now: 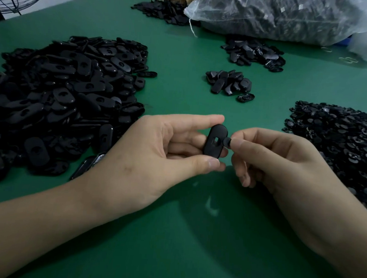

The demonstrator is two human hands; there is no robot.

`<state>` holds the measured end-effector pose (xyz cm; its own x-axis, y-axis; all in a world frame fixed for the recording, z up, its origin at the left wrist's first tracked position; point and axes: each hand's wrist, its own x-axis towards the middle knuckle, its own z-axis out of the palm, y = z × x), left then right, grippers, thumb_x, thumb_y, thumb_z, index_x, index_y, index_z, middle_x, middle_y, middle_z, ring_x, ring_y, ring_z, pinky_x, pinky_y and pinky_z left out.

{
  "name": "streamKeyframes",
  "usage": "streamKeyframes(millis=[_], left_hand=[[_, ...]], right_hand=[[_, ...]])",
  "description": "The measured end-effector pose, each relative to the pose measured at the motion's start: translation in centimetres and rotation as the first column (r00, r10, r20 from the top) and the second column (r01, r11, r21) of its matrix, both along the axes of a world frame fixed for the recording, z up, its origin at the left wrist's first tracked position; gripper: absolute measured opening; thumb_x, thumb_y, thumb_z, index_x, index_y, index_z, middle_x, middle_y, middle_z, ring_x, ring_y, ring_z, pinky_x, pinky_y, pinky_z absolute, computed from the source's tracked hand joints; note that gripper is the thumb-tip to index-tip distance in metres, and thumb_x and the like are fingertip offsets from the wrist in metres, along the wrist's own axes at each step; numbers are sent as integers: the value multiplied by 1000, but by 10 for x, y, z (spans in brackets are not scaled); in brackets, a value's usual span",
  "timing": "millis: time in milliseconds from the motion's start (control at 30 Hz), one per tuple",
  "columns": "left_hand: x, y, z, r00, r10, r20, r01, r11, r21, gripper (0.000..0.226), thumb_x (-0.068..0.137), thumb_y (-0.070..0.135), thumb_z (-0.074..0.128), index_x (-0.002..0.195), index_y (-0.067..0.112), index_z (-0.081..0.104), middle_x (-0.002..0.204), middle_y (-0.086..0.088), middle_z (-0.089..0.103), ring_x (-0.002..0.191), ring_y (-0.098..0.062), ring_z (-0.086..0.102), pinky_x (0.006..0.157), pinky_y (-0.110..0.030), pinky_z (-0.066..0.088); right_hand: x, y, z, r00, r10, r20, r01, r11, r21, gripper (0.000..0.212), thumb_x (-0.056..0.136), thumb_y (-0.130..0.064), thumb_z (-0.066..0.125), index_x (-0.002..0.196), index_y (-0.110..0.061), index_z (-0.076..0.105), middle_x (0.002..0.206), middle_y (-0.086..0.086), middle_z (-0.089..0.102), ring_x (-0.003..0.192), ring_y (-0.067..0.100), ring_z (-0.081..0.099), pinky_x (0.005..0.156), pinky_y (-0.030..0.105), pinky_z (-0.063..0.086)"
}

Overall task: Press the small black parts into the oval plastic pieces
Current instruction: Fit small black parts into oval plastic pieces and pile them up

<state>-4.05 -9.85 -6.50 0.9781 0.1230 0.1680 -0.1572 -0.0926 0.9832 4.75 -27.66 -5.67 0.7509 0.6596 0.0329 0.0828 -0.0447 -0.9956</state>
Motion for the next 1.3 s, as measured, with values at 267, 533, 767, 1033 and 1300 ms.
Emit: streamKeyframes(millis=[267,533,767,1033,1300], left_hand=[[-3,1,2,996,66,59,-75,985,156,54,80,9,85,128,29,70,101,6,77,94,-10,75,82,-17,57],[-6,0,2,990,108,87,-128,955,269,55,77,16,82,126,39,71,99,7,72,97,-12,74,84,-30,60],[-6,0,2,988,137,71,-151,955,255,49,78,16,84,120,38,74,96,12,77,91,-5,74,78,-28,61],[-4,-1,-1,992,123,1,-122,981,152,38,83,12,83,115,32,77,98,5,79,93,-7,74,84,-28,61],[0,-4,-2,987,151,-47,-152,988,-10,27,83,7,79,106,23,81,88,1,79,83,-8,76,74,-20,59]], right_hand=[[-2,-2,-1,980,-30,199,35,999,-22,12,93,-21,68,83,-16,72,62,2,64,56,11,54,55,20,44],[-6,-2,1,935,-46,351,79,994,-79,13,89,-30,69,83,-19,71,64,8,63,54,16,51,54,35,42],[-6,-4,2,757,-57,651,207,966,-156,9,88,-31,70,80,-30,68,64,-5,62,59,16,54,56,26,43],[-11,-2,7,734,-98,672,272,949,-159,7,81,-30,70,74,-31,68,61,-8,63,60,8,56,57,11,37],[-21,2,8,521,-102,848,450,877,-170,12,85,-37,67,76,-30,70,56,-13,59,53,12,57,57,34,49]])
